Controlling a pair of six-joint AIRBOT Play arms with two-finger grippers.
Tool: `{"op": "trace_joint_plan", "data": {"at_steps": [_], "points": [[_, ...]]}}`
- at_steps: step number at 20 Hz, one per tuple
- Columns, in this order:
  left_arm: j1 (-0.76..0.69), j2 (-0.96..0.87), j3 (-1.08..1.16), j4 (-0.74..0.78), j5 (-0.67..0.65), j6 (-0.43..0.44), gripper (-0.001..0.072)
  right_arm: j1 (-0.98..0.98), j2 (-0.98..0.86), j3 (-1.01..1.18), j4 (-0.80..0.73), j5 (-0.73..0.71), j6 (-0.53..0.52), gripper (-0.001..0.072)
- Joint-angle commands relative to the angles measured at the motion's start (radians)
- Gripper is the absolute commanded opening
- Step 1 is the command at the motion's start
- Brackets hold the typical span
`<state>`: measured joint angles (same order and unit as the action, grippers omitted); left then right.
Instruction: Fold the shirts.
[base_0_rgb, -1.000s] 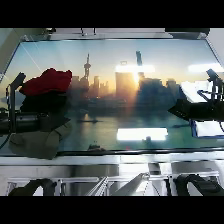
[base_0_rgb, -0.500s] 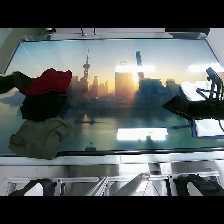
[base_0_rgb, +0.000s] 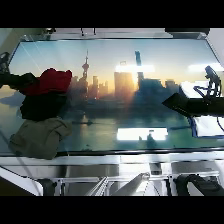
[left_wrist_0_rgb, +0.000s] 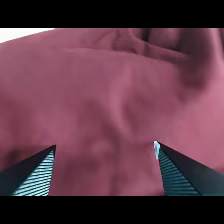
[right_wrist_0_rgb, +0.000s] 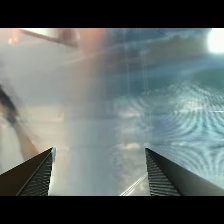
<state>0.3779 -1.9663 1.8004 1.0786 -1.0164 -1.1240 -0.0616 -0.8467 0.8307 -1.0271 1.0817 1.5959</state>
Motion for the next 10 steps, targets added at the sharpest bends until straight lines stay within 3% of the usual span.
{"op": "trace_joint_plan", "data": {"at_steps": [1,2,3,4,5,7,10], "points": [[-0.042,-0.151,0.146,0.004,-0.098,0.000,0.0719,0.001,-0.029,0.000,0.000,-0.010,0.001,0.0619],[-0.049,-0.172,0.179,0.004,-0.139,0.000,0.0668,0.001,-0.037,0.000,0.000,-0.010,0.000,0.0618],[-0.057,-0.185,0.212,0.004,-0.173,0.000,0.0477,0.001,-0.042,0.000,0.000,-0.008,0.000,0.0618],[-0.062,-0.190,0.245,0.003,-0.193,0.000,0.0169,0.001,-0.045,0.000,0.000,-0.008,0.000,0.0618],[-0.066,-0.185,0.268,0.000,-0.200,0.000,0.0009,0.001,-0.045,0.000,0.000,-0.008,0.000,0.0618],[-0.076,-0.141,0.280,-0.036,-0.186,-0.003,0.0008,0.001,-0.045,0.000,0.001,-0.008,0.000,0.0618],[-0.101,-0.006,0.225,-0.221,-0.136,0.005,0.0018,0.001,-0.044,0.000,0.002,-0.009,-0.016,0.0616]]}}
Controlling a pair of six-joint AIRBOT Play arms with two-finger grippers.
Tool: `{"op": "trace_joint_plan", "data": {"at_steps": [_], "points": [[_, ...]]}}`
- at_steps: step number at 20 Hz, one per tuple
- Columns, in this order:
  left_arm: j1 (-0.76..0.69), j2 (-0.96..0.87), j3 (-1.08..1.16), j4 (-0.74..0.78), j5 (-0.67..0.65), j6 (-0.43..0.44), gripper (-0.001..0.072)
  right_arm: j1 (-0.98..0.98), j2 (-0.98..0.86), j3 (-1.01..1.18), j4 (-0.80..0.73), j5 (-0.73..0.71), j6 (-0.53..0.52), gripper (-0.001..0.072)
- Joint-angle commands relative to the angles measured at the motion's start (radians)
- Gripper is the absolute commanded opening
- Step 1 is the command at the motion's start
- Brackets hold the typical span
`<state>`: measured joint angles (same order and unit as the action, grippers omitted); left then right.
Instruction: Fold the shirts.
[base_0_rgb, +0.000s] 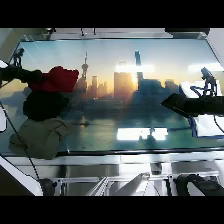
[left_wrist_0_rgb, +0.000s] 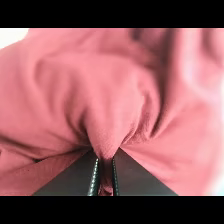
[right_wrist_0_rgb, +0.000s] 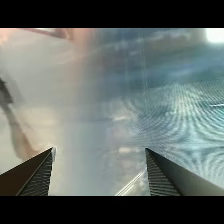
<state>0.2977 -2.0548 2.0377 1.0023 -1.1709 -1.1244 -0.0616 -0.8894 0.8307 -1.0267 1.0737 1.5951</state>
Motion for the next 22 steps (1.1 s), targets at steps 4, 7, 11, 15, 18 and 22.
{"op": "trace_joint_plan", "data": {"at_steps": [4,7,11,15,18,22], "points": [[-0.111,0.256,-0.012,-0.527,-0.106,0.080,0.0017,0.000,0.002,0.004,0.002,0.000,-0.087,0.0362],[-0.249,0.372,-0.013,-0.592,-0.167,0.079,0.0018,-0.001,0.016,0.026,-0.002,0.000,-0.134,0.0089],[-0.456,0.431,-0.014,-0.406,-0.218,-0.037,0.0018,-0.002,0.071,0.050,-0.001,0.016,-0.175,0.0075],[-0.618,0.426,-0.069,-0.253,-0.245,-0.114,0.0018,-0.002,0.101,0.050,-0.009,0.071,-0.175,0.0076],[-0.668,0.426,-0.192,-0.167,-0.245,-0.120,0.0019,-0.002,0.101,0.049,-0.013,0.083,-0.175,0.0124],[-0.636,0.426,-0.277,-0.154,-0.254,-0.143,0.0720,-0.001,0.101,0.048,-0.012,0.088,-0.182,0.0501]]}}
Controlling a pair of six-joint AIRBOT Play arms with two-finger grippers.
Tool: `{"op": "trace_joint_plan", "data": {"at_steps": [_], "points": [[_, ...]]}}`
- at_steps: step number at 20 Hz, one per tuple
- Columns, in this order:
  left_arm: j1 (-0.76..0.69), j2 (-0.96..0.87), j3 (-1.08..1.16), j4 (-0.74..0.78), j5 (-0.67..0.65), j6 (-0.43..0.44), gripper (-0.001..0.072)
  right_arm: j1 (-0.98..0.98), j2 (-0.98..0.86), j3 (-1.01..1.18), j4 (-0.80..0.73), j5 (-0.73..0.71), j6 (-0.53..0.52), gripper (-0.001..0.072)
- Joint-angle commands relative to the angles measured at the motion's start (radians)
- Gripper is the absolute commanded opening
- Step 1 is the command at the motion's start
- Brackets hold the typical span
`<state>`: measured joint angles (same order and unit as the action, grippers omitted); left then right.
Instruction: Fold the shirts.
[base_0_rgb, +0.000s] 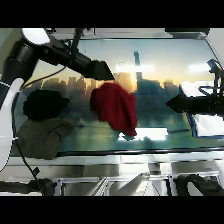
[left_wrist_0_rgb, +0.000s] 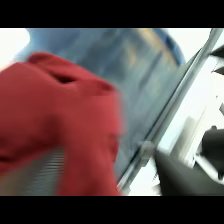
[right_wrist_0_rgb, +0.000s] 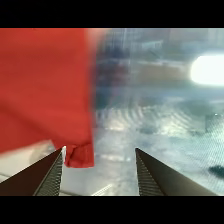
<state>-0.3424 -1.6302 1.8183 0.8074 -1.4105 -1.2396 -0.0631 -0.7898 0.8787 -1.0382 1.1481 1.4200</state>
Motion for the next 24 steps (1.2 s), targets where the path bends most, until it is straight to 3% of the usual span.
{"op": "trace_joint_plan", "data": {"at_steps": [1,4,8,12,14,18,21,23,24], "points": [[0.027,0.001,-0.058,0.045,-0.035,-0.035,0.0720,0.002,0.002,-0.003,0.000,0.021,-0.008,0.0501],[0.107,0.003,-0.066,0.138,-0.137,-0.057,0.0720,0.003,-0.001,-0.083,0.082,0.011,-0.054,0.0501],[0.207,0.039,-0.299,0.162,-0.132,-0.067,0.0720,0.037,-0.010,-0.298,0.291,-0.105,-0.195,0.0502],[0.232,0.042,-0.569,0.157,0.045,-0.012,0.0720,0.067,-0.137,-0.372,0.314,-0.225,-0.260,0.0502],[0.210,0.028,-0.636,0.117,0.133,0.035,0.0719,0.067,-0.240,-0.371,0.423,-0.254,-0.349,0.0502],[0.160,-0.036,-0.660,-0.025,0.166,0.124,0.0703,0.076,-0.456,-0.369,0.663,-0.250,-0.550,0.0499],[0.146,-0.069,-0.660,-0.018,0.167,0.140,0.0702,0.142,-0.564,-0.340,0.716,-0.251,-0.601,0.0493],[0.148,-0.071,-0.660,-0.014,0.188,0.143,0.0700,0.193,-0.607,-0.301,0.725,-0.255,-0.610,0.0373],[0.153,-0.071,-0.660,-0.015,0.204,0.143,0.0609,0.207,-0.620,-0.279,0.726,-0.254,-0.610,0.0354]]}}
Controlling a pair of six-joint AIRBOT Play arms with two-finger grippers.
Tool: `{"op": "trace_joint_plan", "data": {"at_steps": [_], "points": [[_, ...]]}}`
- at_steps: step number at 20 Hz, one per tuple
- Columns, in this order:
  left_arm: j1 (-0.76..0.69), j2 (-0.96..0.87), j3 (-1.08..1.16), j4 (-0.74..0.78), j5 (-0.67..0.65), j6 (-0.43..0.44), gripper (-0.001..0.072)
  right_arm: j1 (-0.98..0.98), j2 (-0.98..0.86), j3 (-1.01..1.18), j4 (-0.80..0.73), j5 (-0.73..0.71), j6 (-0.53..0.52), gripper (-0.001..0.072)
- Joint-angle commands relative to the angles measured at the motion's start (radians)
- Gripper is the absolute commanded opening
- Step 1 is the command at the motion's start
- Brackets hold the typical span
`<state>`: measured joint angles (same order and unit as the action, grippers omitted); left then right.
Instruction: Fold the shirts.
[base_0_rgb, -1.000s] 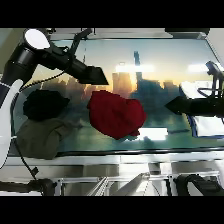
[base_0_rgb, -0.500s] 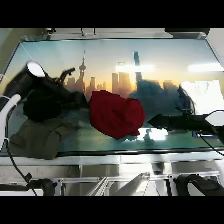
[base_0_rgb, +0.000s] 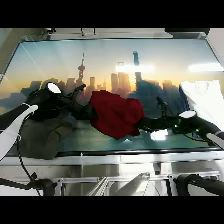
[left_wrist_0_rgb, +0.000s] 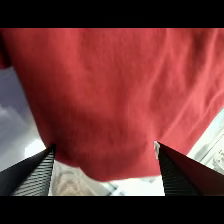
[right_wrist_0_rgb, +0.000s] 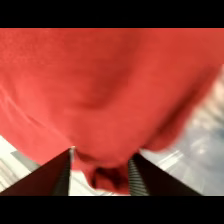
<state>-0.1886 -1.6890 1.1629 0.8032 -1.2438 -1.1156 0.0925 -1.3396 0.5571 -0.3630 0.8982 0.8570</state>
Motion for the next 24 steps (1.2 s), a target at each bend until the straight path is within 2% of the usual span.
{"op": "trace_joint_plan", "data": {"at_steps": [1,2,3,5,6,7,12,15,18,20,24], "points": [[0.005,-0.012,-0.005,-0.010,0.050,0.024,0.0415,0.059,-0.076,0.065,0.051,-0.005,-0.047,0.0353],[0.004,-0.012,-0.005,-0.010,0.060,0.037,0.0282,0.058,-0.075,0.081,0.051,-0.004,-0.046,0.0328],[0.004,-0.012,-0.005,-0.012,0.071,0.038,0.0199,0.058,-0.074,0.098,0.050,-0.003,-0.046,0.0142],[0.000,-0.012,-0.005,-0.019,0.087,0.038,0.0176,0.056,-0.074,0.120,0.050,-0.003,-0.046,0.0095],[-0.003,-0.012,-0.005,-0.019,0.089,0.039,0.0071,0.056,-0.072,0.127,0.050,-0.001,-0.045,0.0016],[-0.003,-0.011,-0.005,-0.019,0.087,0.045,0.0018,0.056,-0.069,0.130,0.050,0.000,-0.046,0.0016],[0.006,0.054,-0.005,-0.021,0.057,0.045,0.0018,0.049,-0.001,0.131,0.031,0.061,-0.046,0.0015],[0.034,0.220,0.067,-0.028,-0.053,0.046,0.0018,-0.028,0.140,0.173,0.008,0.198,-0.041,0.0015],[0.045,0.425,0.247,-0.134,-0.121,0.046,0.0017,-0.125,0.348,0.302,0.068,0.352,-0.032,0.0016],[0.030,0.544,0.387,-0.190,-0.094,0.046,0.0018,-0.150,0.510,0.433,0.124,0.362,-0.035,0.0016],[-0.044,0.729,0.632,-0.190,0.035,0.046,0.0019,-0.153,0.735,0.666,0.105,0.266,-0.042,0.0016]]}}
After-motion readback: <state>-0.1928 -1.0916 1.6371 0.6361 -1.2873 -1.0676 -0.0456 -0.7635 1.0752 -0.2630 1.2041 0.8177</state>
